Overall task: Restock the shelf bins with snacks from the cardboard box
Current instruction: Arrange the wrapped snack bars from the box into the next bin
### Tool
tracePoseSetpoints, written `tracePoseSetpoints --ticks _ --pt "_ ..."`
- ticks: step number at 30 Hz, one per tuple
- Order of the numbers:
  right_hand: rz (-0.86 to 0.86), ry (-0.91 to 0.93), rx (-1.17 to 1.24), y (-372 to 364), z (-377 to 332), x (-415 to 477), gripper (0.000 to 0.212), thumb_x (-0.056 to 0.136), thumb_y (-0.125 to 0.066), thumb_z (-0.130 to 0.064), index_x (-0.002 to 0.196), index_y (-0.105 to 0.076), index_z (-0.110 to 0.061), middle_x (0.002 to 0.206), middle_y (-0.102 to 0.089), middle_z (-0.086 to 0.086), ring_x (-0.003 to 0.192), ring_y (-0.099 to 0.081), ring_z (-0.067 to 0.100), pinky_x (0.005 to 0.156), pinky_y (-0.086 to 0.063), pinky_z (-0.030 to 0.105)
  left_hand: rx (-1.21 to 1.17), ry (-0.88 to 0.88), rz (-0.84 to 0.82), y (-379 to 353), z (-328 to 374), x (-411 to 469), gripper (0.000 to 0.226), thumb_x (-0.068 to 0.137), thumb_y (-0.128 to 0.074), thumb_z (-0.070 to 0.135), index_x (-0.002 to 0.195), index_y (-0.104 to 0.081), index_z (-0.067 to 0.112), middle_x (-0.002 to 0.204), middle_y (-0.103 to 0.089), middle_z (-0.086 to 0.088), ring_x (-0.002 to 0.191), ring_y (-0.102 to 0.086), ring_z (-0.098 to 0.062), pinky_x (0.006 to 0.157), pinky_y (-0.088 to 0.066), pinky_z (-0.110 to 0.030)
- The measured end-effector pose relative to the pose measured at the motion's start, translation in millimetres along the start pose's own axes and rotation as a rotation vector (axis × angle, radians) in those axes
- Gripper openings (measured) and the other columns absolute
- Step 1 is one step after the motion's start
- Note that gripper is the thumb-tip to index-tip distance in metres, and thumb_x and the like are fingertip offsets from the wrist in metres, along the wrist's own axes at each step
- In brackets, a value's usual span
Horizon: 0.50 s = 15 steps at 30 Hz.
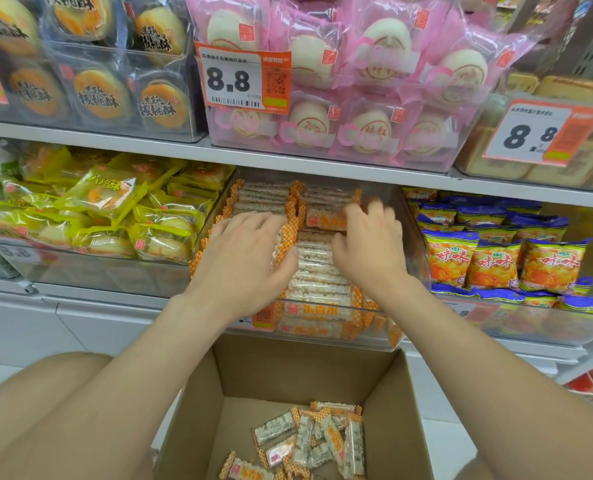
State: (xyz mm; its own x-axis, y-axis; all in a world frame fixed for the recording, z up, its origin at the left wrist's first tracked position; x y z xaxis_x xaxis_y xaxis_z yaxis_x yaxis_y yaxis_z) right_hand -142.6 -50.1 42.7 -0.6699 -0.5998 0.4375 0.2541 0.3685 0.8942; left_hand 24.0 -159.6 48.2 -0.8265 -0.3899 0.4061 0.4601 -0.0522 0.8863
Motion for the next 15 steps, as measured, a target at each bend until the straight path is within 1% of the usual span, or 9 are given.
tracePoseSetpoints --ticks 2,4,6,7,8,10,11,13,15 --pt "-0.036 0.059 0.194 18.9 -2.3 -21.9 0.017 0.092 -0.058 -0.026 0.104 -0.068 -0.022 0.102 -0.063 0.003 0.094 -0.061 0.026 0.082 -0.054 0.044 -0.023 -0.08 0.108 7.1 9.5 -10.9 0.038 0.097 -0.049 0.044 0.125 -0.064 0.022 0.117 -0.066 0.005 0.114 -0.059 -0.022 0.097 -0.047 -0.045" --pt "-0.151 0.1 0.353 38.3 -6.4 -48.0 0.011 0.091 -0.059 -0.027 0.088 -0.069 -0.026 0.077 -0.066 -0.009 0.075 -0.064 0.015 0.071 -0.054 0.035 -0.097 -0.14 0.19 13.3 24.8 -28.0 0.015 0.092 -0.057 0.034 0.099 -0.063 0.023 0.087 -0.057 0.009 0.087 -0.057 -0.019 0.076 -0.048 -0.041" --pt "-0.352 0.154 0.398 51.8 -10.6 -74.8 0.015 0.09 -0.06 -0.028 0.079 -0.07 -0.024 0.062 -0.062 -0.009 0.065 -0.062 0.011 0.067 -0.047 0.029 -0.159 -0.154 0.113 12.4 39.8 -48.1 0.008 0.085 -0.056 0.037 0.084 -0.056 0.029 0.067 -0.05 0.012 0.069 -0.057 -0.018 0.06 -0.046 -0.039" --pt "-0.482 0.18 0.377 53.8 -11.2 -88.1 0.018 0.091 -0.061 -0.03 0.077 -0.07 -0.023 0.061 -0.061 -0.008 0.063 -0.06 0.01 0.064 -0.045 0.029 -0.174 -0.157 -0.002 7.5 45.5 -57.2 0.012 0.082 -0.053 0.041 0.081 -0.054 0.029 0.062 -0.051 0.012 0.065 -0.058 -0.018 0.056 -0.046 -0.037" --pt "-0.614 0.211 0.328 49.7 -9.1 -101.2 0.02 0.092 -0.06 -0.031 0.077 -0.07 -0.022 0.062 -0.062 -0.007 0.064 -0.059 0.01 0.063 -0.046 0.03 -0.17 -0.161 -0.175 -2.6 48.4 -65.9 0.015 0.08 -0.05 0.044 0.079 -0.054 0.03 0.061 -0.053 0.011 0.065 -0.059 -0.018 0.056 -0.047 -0.035" --pt "-0.834 0.282 0.191 35.2 -4.5 -126.6 0.019 0.093 -0.057 -0.027 0.084 -0.073 -0.022 0.076 -0.067 -0.007 0.075 -0.061 0.013 0.071 -0.052 0.032 -0.113 -0.166 -0.562 -32.6 48.3 -84.4 0.014 0.084 -0.051 0.04 0.077 -0.059 0.03 0.069 -0.061 0.01 0.07 -0.062 -0.017 0.062 -0.053 -0.036" --pt "-0.919 0.297 0.138 23.6 -1.6 -138.0 0.02 0.094 -0.055 -0.024 0.089 -0.074 -0.022 0.083 -0.07 -0.004 0.082 -0.063 0.016 0.077 -0.055 0.035 -0.072 -0.162 -0.716 -49.5 45.9 -92.9 0.014 0.088 -0.053 0.035 0.08 -0.062 0.03 0.075 -0.065 0.009 0.073 -0.063 -0.018 0.066 -0.057 -0.038" --pt "-1.032 0.281 0.086 -6.7 5.1 -155.7 0.023 0.094 -0.051 -0.019 0.093 -0.074 -0.017 0.09 -0.072 0.003 0.088 -0.065 0.023 0.081 -0.057 0.039 0.026 -0.132 -0.936 -86.3 38.5 -106.7 0.015 0.094 -0.053 0.026 0.091 -0.067 0.027 0.089 -0.068 0.002 0.081 -0.066 -0.023 0.075 -0.06 -0.042" --pt "-1.09 0.213 0.065 -44.6 13.5 -167.2 0.027 0.094 -0.049 -0.014 0.099 -0.075 -0.01 0.093 -0.074 0.009 0.088 -0.064 0.025 0.079 -0.054 0.038 0.068 -0.082 -1.062 -124.1 31.0 -116.0 0.02 0.099 -0.052 0.02 0.108 -0.069 0.022 0.105 -0.068 -0.001 0.091 -0.066 -0.026 0.083 -0.06 -0.044"
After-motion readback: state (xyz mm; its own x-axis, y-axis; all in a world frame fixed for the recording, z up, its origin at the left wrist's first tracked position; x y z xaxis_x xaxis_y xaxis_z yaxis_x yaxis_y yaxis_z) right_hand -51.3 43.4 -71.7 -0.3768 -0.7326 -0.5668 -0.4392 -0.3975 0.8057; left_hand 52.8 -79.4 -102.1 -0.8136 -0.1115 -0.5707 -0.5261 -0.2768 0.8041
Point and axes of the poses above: each hand's wrist, its own x-axis towards the middle knuckle, its own y-axis out of the back of the hand, z = x × y, the point moved 4 cm from there along x, towards the middle knuckle
